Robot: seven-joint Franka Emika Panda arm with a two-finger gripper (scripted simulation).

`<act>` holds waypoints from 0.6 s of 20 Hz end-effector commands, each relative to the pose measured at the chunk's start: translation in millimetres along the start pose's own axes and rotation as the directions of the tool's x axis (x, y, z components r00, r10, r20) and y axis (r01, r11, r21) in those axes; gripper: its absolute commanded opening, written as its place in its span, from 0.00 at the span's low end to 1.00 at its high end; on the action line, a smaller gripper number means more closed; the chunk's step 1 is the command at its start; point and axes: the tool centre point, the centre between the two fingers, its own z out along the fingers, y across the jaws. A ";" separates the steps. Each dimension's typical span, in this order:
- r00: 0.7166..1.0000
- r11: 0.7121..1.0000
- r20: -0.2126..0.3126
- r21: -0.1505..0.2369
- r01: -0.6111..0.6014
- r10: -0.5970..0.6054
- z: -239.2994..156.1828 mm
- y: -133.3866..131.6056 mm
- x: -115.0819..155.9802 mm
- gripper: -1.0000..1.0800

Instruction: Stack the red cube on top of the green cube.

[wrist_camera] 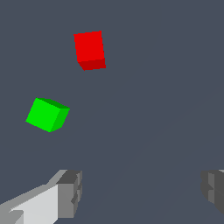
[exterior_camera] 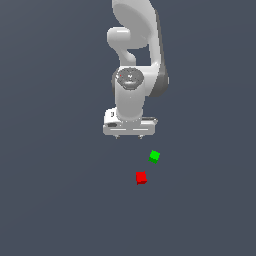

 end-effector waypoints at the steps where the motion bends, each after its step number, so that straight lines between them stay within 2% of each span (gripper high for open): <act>1: 1.000 1.000 0.000 0.000 0.000 0.000 0.0 0.0 0.0 0.96; 6: 1.000 1.000 -0.002 0.000 0.004 -0.004 2.7 -1.6 4.9 0.96; 12: 1.000 1.000 -0.010 0.000 0.020 -0.020 12.4 -7.7 23.0 0.96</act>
